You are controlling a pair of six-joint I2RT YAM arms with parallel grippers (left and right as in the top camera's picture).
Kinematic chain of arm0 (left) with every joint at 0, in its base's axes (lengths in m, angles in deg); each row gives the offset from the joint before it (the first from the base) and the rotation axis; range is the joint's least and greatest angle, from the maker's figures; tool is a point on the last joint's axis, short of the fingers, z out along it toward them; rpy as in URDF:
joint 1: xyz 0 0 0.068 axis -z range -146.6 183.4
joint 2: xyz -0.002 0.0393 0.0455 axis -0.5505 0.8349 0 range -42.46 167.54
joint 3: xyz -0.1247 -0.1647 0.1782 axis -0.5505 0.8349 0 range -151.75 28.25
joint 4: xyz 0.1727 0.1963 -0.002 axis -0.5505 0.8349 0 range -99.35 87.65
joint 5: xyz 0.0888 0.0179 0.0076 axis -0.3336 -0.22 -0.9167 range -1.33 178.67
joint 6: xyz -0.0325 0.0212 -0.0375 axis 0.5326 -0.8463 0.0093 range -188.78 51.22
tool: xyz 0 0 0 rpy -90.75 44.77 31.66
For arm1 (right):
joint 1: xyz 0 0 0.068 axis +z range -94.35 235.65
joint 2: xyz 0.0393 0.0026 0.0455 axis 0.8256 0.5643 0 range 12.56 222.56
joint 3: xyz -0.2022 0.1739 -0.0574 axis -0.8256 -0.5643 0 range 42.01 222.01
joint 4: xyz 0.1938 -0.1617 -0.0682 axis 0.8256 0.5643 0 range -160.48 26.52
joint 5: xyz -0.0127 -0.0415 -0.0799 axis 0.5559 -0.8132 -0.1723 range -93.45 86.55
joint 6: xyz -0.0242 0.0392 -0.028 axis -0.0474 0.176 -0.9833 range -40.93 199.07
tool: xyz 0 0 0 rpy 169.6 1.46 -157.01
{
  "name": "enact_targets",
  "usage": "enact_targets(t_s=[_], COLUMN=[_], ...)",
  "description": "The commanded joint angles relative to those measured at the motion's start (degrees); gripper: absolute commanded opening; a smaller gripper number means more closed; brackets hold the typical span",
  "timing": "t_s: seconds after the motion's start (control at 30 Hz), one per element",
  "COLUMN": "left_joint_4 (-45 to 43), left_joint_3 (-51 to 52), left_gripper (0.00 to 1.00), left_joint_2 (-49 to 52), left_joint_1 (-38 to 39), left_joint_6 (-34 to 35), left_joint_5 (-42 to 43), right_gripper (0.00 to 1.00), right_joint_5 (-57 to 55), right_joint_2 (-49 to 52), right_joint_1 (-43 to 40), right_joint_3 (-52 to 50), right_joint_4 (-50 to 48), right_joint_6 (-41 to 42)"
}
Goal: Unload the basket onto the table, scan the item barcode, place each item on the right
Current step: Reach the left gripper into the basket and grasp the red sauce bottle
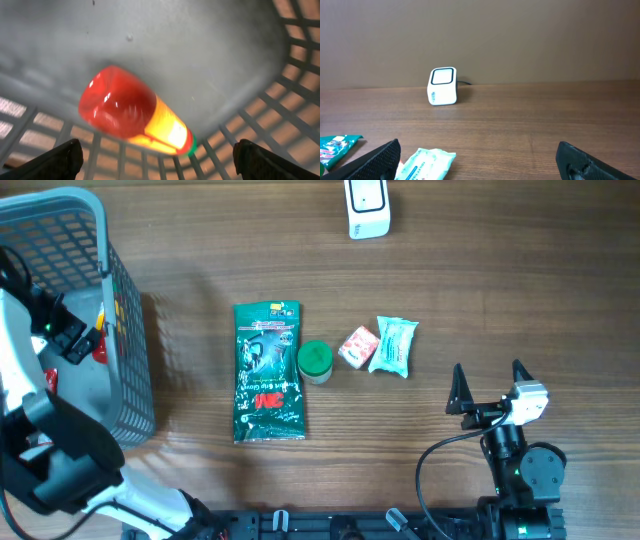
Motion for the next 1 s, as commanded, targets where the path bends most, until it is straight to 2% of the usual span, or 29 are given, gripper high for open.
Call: enact_targets(t_s=[0.0, 0.2, 0.47, 0.6, 0.67, 0.77, 0.87, 0.97], left_joint_4=[0.02, -2.75, -3.8, -2.36, -1.99, -0.28, 1.01, 2.05], left_joint_3=[-0.09, -0.09, -0.09, -0.09, -0.09, -0.07, -0.09, -0.11], left_gripper=[1.0, 1.0, 1.0, 1.0, 0.99, 0.76, 0.67, 0.65], left_joint_2=[-2.1, 1.16, 12.13, 12.76, 14.32, 15.72, 15.72, 15.17], left_joint_1=[0.48, 4.26, 6.25, 6.27, 6.27, 6.27, 6.25, 5.97], left_joint_6=[-0.63, 0.28, 1.53, 0.79, -2.23, -2.64, -5.22, -6.51], left_joint_5=[1.14, 0.66, -0.31, -10.14, -10.86, -10.73, -10.93, -10.82], right_gripper=[1.0, 0.99, 1.0, 1.0, 1.0, 1.0, 1.0, 1.0], right_joint_5=[0.33, 0.33, 0.33, 0.33, 0.33, 0.35, 0.33, 0.33], right_joint_2=[0.11, 0.11, 0.11, 0.11, 0.11, 0.11, 0.11, 0.11], right_joint_1=[-0.09, -0.09, -0.09, -0.09, -0.09, -0.09, -0.09, -0.09], right_joint_3=[-0.07, -0.07, -0.07, -0.07, -0.07, -0.07, -0.07, -0.07], right_joint_4=[-0.2, -0.2, -0.2, -0.2, -0.2, -0.2, -0.2, -0.2], right_joint_6=[0.57, 0.57, 0.57, 0.57, 0.55, 0.55, 0.57, 0.55])
